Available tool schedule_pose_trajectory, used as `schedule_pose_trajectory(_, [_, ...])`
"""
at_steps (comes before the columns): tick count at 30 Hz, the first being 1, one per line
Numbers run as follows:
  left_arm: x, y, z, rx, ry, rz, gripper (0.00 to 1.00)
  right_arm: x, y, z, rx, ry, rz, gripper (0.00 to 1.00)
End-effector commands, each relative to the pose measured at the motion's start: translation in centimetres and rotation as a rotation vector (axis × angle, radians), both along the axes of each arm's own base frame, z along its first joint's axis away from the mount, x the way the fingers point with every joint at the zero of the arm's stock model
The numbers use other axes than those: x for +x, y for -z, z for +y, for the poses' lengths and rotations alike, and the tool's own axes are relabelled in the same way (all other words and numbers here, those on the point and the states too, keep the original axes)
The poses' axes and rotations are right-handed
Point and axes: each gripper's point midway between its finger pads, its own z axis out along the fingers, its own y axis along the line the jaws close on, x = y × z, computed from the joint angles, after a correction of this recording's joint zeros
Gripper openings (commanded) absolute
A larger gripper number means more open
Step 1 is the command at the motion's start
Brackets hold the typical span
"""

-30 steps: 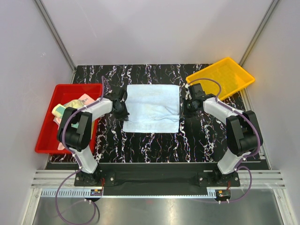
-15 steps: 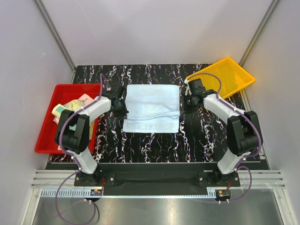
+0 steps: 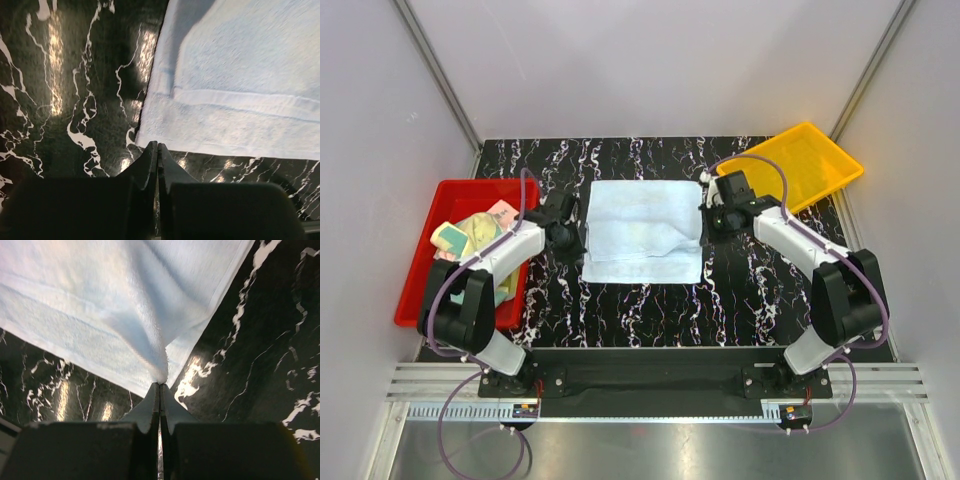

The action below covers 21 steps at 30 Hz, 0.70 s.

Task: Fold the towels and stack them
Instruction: Fold the towel

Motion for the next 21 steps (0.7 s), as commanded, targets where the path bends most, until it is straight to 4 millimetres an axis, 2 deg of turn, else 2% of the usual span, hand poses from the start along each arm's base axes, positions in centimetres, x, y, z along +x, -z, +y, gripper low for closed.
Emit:
schedule_pose_trajectory(1, [-0.2,0.4,-0.8,-0.055,0.038,-0.027,0.00,-2.3,1.8,0.7,-0.012,-0.047,0.047,0.00])
schedule_pose_trajectory(2, [0.5,0.0,-2.3,-0.124,0.092,-0.076,0.00,-2.4,2.1,0.9,-0.010,-0.045,0.053,0.00])
schedule_pose_trajectory(3, [0.6,0.1,-2.6,-0.143,0.095,-0.083,0.12,-2.5,2.5,1.0,-0.008,-0.032,0.073,0.00])
schedule_pose_trajectory(6, [1.8,-0.3,-2.9,-0.150,0.096,-0.133,0.25,-2.7,3.3,0.8,-0.020,-0.010,0.098,0.00])
schedule_pose_trajectory(7, [2.5,-0.7,-2.9,-0.144,0.101,-0.156,0.25,-2.6,3.3,0.7,-0.025,-0.005,0.098,0.00])
schedule_pose_trajectory(11, [4.3,-0.2,-2.4,-0.102,0.081,-0.190,0.23,-2.4,3.0,0.7,-0.026,-0.006,0.085,0.00])
schedule_pose_trajectory(14, [5.1,0.4,-2.3,-0.101,0.075,-0.186,0.22,-2.3,2.8,0.8,-0.021,-0.009,0.079,0.00])
schedule_pose_trajectory(15, [5.2,1.1,-2.3,-0.097,0.074,-0.167,0.22,-2.4,2.8,0.7,-0.024,-0.013,0.080,0.00])
schedule_pose_trajectory(21, [6.1,2.0,-2.0,-0.072,0.066,-0.155,0.22,-2.3,2.6,0.7,-0.027,-0.020,0.070,0.00])
